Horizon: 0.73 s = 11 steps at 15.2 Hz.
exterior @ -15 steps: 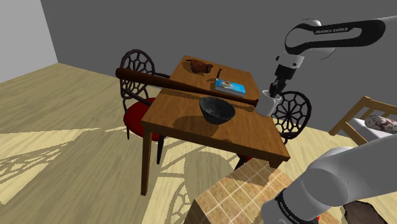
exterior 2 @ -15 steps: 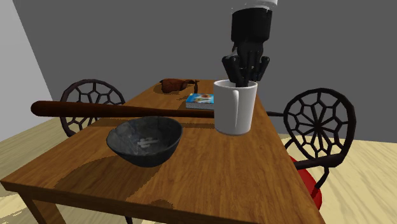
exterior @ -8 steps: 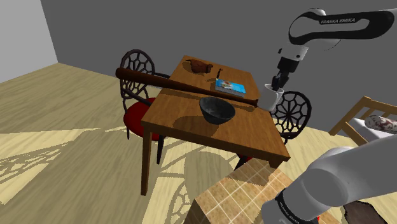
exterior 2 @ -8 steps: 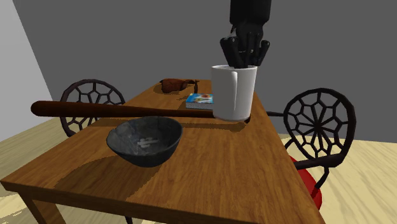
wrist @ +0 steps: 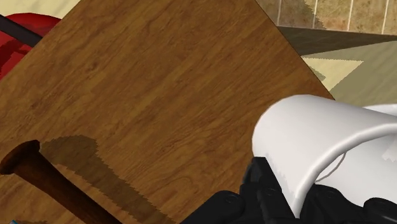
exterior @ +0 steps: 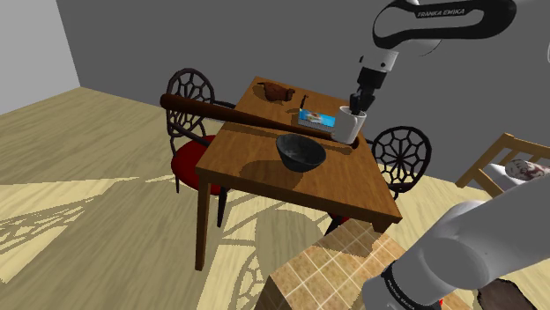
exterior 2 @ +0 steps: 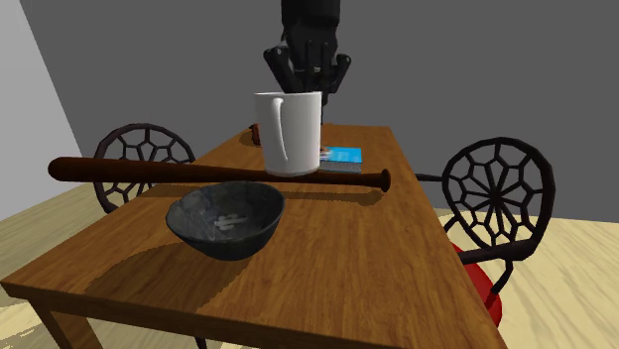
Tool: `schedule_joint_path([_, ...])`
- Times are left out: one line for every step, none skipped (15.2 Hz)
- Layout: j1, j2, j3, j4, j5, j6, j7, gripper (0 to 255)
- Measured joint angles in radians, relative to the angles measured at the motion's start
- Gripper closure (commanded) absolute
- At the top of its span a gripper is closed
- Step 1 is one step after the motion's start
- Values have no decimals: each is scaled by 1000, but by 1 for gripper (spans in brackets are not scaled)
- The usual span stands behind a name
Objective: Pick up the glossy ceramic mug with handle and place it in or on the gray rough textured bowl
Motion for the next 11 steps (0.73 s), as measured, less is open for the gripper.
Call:
schedule_joint_path([10,21,11,13,11,7,18,255])
schedule_joint_path([20,37,23,34,21,2,35,255])
schedule_joint_path([30,57,34,66,31,-11,52,255])
schedule_joint_path([40,69,47,79,39,-11,71,255])
schedule_joint_path([50,98,57,112,50,-16,87,255])
schedule_joint_path([57,115,65,133,57,-21,101,255])
schedule_joint_path([67,138,76,159,65,-23,118,255])
schedule_joint_path([76,156,86,177,73,-22,135,255])
schedule_joint_path([79,166,90,182,76,-18,141,255])
schedule_joint_path([81,170,92,179,78,-11,145,255])
schedule_joint_path([82,176,92,176,79,-2,146,255])
